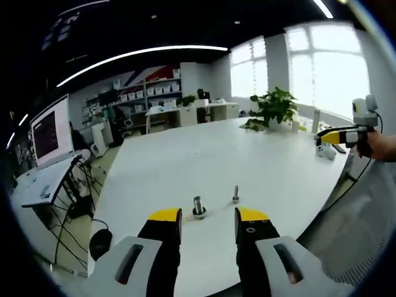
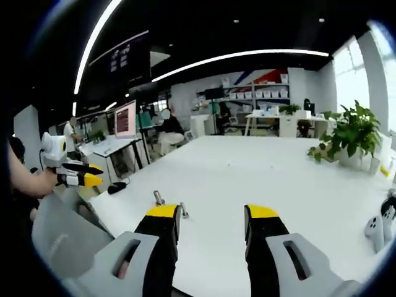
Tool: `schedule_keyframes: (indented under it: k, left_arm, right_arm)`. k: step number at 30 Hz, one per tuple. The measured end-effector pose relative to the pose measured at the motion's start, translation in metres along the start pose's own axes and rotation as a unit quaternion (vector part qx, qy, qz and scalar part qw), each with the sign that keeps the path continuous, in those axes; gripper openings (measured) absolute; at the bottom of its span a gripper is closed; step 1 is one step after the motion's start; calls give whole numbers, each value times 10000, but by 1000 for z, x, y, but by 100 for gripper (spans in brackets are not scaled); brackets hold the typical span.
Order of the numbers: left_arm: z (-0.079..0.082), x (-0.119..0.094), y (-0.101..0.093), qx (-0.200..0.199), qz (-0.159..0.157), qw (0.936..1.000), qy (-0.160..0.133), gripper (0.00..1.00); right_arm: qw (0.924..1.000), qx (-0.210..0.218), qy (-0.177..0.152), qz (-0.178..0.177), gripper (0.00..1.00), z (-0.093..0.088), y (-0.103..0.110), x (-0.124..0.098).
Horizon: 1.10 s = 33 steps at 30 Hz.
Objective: Place the washer onto the threaded stud by aligning its center hole with the stud, sliding it down to the base, and recovering from edge contact or off-axis alignment until the washer reaches the visible bottom stop.
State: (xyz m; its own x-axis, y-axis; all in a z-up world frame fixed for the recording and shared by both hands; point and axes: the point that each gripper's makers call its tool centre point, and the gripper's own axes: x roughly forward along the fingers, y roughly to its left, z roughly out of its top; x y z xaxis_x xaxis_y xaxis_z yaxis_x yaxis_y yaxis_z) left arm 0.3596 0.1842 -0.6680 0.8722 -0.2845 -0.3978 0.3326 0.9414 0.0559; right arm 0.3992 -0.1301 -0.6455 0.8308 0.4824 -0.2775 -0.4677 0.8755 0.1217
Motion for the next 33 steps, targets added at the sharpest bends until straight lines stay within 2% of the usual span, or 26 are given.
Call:
schedule_keyframes:
  k: [4,7,10,16,19,25,33]
  left_arm:
    - [10,-4,9,206,252,9990,-309,34]
    - [9,-5,12,-32,293,9990,-325,39]
    - [4,-3,14,3,362,9992,-146,40]
    - [0,-3,11,27,336,9994,-105,41]
    - [-7,-1,13,-121,354,9993,60,42]
    - [-3,-2,7,-166,248,9996,-25,42]
    - [-10,1,11,-185,264,9994,140,42]
  right_arm:
    - [9999,-59,101,-66,45,-6,0,0]
    - [9995,-287,117,33,46,-6,6,1]
    - [9989,-445,148,84,47,-7,11,2]
    - [9980,-528,318,162,47,-15,12,3]
    - [9978,-564,340,122,47,-16,11,3]
    - [9978,-530,360,143,47,-18,9,2]
    - [9975,-576,383,131,47,-17,12,4]
